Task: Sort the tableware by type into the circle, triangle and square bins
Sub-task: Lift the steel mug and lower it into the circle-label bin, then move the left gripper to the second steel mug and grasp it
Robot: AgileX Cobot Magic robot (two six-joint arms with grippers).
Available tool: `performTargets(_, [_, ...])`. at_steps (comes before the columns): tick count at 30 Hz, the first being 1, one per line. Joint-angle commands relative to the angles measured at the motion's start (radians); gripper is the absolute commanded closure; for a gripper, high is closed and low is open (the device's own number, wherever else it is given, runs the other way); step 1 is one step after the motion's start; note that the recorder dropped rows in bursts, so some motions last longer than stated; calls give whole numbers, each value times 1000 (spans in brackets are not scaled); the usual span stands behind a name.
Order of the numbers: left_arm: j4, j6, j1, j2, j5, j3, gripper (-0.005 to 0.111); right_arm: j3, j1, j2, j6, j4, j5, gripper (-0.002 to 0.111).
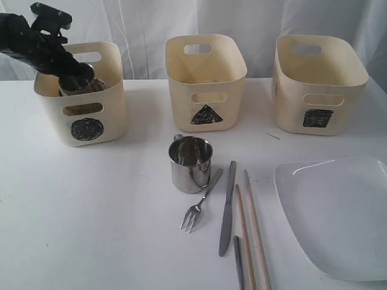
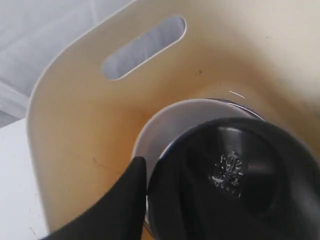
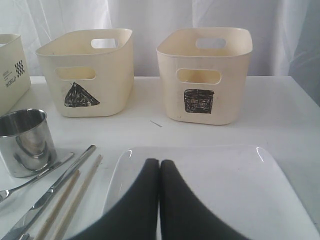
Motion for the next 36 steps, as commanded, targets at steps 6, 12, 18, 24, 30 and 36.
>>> performTargets(6, [-93, -10, 1, -140, 47, -9, 73, 5, 3, -3, -4, 1, -7, 108])
performTargets(12, [-158, 28, -18, -282, 290, -5, 73, 5, 3, -3, -4, 1, -7, 108])
performTargets(18, [-443, 263, -138, -448, 468, 175, 73, 5, 3, -3, -4, 1, -7, 108])
performTargets(24, [-445, 239, -263, -478, 419, 377, 73, 5, 3, -3, -4, 1, -9, 108])
performTargets(30, [-495, 232, -308, -419, 277, 433, 72, 5, 3, -3, -4, 1, -9, 108])
performTargets(36, [-600, 232, -308, -337, 256, 433, 47, 5, 3, -3, -4, 1, -9, 108])
